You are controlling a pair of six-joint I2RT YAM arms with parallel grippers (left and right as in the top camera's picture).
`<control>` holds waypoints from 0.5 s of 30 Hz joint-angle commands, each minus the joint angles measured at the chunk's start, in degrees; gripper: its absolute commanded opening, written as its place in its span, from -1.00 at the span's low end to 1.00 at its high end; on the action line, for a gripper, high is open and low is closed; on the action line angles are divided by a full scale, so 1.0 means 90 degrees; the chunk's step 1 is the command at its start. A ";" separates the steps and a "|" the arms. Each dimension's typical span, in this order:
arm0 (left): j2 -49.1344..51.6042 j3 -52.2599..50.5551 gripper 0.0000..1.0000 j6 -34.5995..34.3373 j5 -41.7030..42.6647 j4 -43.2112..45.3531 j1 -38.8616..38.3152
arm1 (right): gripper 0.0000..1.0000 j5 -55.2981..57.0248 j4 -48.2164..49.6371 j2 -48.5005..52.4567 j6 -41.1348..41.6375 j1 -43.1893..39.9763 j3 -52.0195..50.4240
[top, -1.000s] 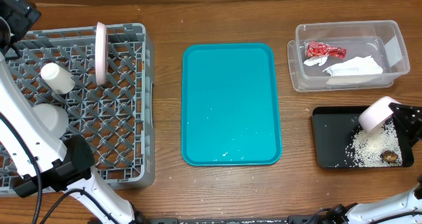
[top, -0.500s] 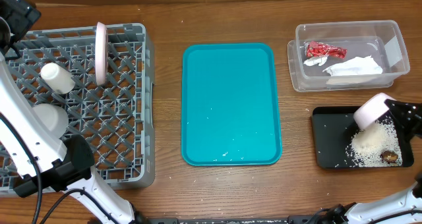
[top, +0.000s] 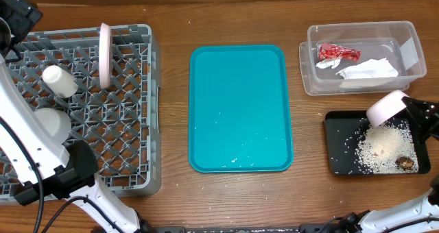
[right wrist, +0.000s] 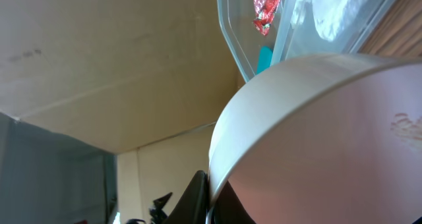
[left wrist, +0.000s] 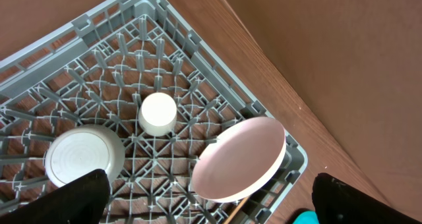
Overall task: Sort waste into correct bins and load items into the dishwasher
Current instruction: 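Tilt the white dish to dump rice and scrap onto the black tray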
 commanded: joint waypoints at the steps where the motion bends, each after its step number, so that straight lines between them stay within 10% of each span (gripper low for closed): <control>1: 0.0022 0.0007 1.00 -0.0109 -0.0039 0.0005 -0.0002 | -0.93 -0.0223 0.0007 -0.0075 0.0996 0.0046 0.0017; 11: 0.0022 0.0007 1.00 -0.0109 -0.0039 0.0005 -0.0002 | -0.93 -0.0267 0.0525 -0.0075 0.2140 0.0053 0.0017; 15: 0.0022 0.0007 1.00 -0.0109 -0.0039 0.0002 -0.0002 | -0.93 -0.0563 0.0175 -0.0075 0.1071 0.0143 0.0017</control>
